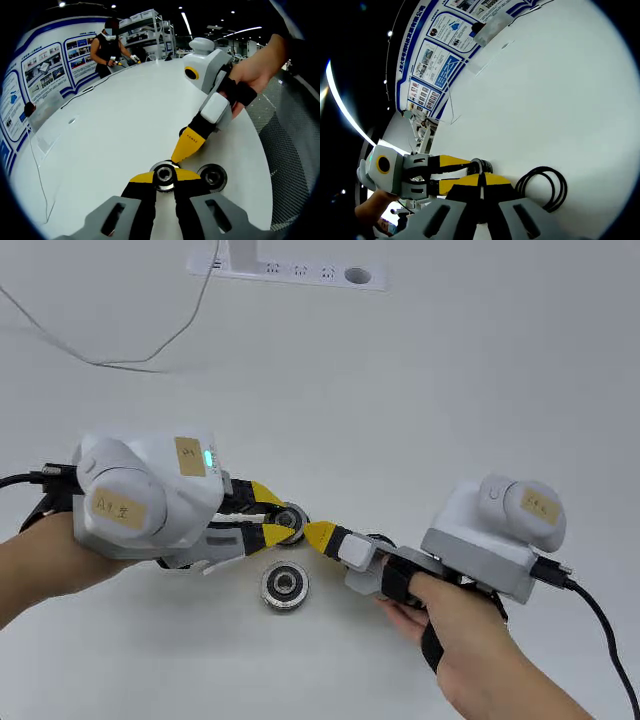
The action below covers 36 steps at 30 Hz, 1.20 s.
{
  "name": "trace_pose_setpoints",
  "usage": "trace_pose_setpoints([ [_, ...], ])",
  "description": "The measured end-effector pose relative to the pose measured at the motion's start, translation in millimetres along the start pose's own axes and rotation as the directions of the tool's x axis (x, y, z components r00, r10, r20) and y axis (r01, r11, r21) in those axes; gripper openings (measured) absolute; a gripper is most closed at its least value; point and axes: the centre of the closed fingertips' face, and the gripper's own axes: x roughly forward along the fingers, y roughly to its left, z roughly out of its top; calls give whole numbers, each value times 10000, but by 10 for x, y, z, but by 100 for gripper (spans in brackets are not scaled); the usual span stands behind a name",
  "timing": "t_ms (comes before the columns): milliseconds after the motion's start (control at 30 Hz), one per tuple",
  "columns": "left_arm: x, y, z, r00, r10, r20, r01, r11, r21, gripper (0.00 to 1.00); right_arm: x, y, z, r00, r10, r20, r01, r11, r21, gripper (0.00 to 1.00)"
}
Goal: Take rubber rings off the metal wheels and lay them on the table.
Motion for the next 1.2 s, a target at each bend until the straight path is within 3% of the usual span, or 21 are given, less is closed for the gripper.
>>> trace_pose_setpoints([
  [200, 1, 2, -2, 10000, 29, -29, -29, 10000, -34, 13, -14, 7, -1, 9996, -251, -108, 250, 9997, -53, 1],
  [767, -1, -1, -10, 10000, 34, -87, -35, 9999, -94, 13, -24, 51, 15, 9999, -37, -100, 40, 9994, 358, 0],
  [800, -1, 0, -9, 10000, 45, -75, -46, 9999, -96, 13, -12, 251, 72, 9940, 1074, 209, -1083, 9928, 515, 0],
  [833, 1, 3, -7, 10000, 73, -66, -74, 9999, -108, 13, -19, 431, 134, 9862, 1560, 563, -1623, 9773, 1361, 0],
  [867, 3, 5, -5, 9999, 92, -67, -93, 9999, -100, 13, 0, 474, 118, 9898, 1402, 270, -1417, 9875, 685, 0],
  [900, 5, 7, -1, 9999, 92, -84, -93, 9999, -82, 13, 48, 440, 56, 9970, 638, -447, -670, 9949, -752, 0],
  [933, 6, 8, 0, 9999, 82, -88, -83, 9999, -80, 13, 76, 362, 28, 9969, 75, -789, -226, 9810, -1924, 0],
  [967, 7, 9, 1, 9999, 74, -90, -75, 9999, -106, 13, 108, 387, 31, 9973, 133, -717, -275, 9791, -2014, 0],
  [1033, 6, 8, 0, 9999, 77, -105, -78, 9999, -110, 13, 93, 473, 69, 9968, 714, -352, -742, 9935, -864, 0],
  [1100, 5, 8, 0, 9999, 94, -91, -96, 9998, -150, 13, 54, 415, 88, 9984, 509, -252, -536, 9912, -1212, 0],
  [1200, 4, 9, 0, 9999, 83, -56, -84, 9998, -159, 13, 20, 335, 110, 9992, 379, -148, -392, 9940, -1024, 1],
])
